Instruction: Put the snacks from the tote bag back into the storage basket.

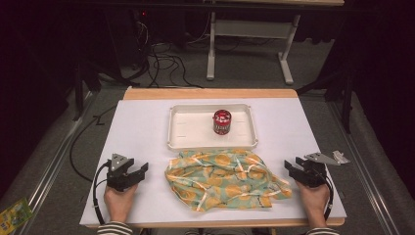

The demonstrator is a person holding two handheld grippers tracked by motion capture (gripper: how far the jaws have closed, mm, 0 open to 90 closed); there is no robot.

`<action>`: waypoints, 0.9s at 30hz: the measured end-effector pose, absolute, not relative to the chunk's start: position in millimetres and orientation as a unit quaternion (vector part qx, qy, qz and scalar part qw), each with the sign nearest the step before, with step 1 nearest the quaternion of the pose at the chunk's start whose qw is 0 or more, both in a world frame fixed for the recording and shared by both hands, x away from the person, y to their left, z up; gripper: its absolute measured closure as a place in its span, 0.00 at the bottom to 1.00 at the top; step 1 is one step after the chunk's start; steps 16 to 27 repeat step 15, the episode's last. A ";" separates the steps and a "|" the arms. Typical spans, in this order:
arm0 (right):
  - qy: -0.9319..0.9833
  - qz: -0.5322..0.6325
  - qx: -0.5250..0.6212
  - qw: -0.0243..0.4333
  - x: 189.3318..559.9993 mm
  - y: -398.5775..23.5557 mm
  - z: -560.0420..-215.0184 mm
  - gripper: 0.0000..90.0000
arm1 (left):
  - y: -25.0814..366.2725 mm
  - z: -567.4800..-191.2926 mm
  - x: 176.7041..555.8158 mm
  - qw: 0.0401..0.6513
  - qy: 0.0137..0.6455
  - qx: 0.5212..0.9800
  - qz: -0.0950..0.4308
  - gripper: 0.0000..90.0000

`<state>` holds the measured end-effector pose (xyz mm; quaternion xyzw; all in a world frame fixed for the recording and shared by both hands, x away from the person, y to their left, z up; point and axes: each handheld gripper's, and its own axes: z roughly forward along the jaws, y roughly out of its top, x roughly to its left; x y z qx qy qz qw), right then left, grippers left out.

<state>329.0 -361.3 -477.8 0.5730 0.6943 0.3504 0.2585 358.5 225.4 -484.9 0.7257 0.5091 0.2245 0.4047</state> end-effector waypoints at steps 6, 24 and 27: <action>0.689 0.350 0.578 0.264 328.5 -360.7 -478.0 0.50 | 224.9 -485.1 358.1 0.404 0.506 0.728 0.224 0.43; 0.692 0.342 0.579 0.263 329.7 -359.7 -478.6 0.47 | 221.8 -485.6 358.6 0.395 0.502 0.736 0.226 0.43; 0.692 0.342 0.579 0.263 329.7 -359.7 -478.6 0.47 | 221.8 -485.6 358.6 0.395 0.502 0.736 0.226 0.43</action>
